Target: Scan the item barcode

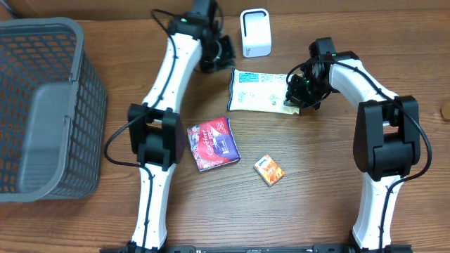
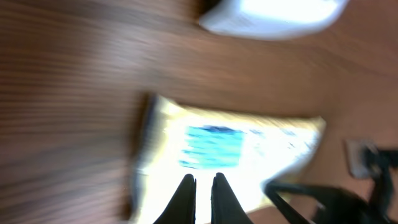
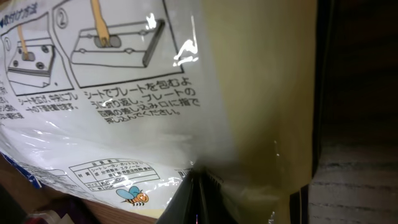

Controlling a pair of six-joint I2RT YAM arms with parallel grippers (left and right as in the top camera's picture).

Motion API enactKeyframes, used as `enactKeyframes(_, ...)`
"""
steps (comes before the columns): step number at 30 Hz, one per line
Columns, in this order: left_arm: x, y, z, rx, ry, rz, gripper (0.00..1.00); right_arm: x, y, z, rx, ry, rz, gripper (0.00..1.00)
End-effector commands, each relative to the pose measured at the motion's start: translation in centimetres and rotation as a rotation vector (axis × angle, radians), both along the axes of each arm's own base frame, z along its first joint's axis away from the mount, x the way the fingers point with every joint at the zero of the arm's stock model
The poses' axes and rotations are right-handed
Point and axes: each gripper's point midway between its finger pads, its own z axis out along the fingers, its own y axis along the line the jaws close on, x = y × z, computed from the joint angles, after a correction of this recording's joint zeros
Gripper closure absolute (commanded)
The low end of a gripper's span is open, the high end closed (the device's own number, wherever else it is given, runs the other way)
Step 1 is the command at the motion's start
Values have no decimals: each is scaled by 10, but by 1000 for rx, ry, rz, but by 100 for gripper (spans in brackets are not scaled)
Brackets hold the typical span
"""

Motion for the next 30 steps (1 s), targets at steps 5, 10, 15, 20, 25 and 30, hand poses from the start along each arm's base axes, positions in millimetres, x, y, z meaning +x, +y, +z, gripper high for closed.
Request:
enactKeyframes(5, -29, -59, -39, 0, 26, -88, 96, -13, -11, -27, -77, 58, 9, 96)
enactKeyframes(10, -33, -33, -83, 171, 36, -29, 96, -15, -11, -27, -79, 60, 27, 96)
enactKeyframes(15, -44, 16, -102, 363, 93, 32, 96, -19, -12, -27, -87, 63, 55, 96)
enactKeyframes(20, -42, 45, -74, 365, 120, 84, 96, -22, -27, -27, -177, 75, 54, 96)
enactKeyframes(25, -31, 59, -19, 326, 71, 125, 96, -20, -37, -8, -233, 63, 51, 96)
enactKeyframes(30, -32, 44, 29, 214, 18, 78, 96, -5, -34, 34, -223, -35, 67, 96)
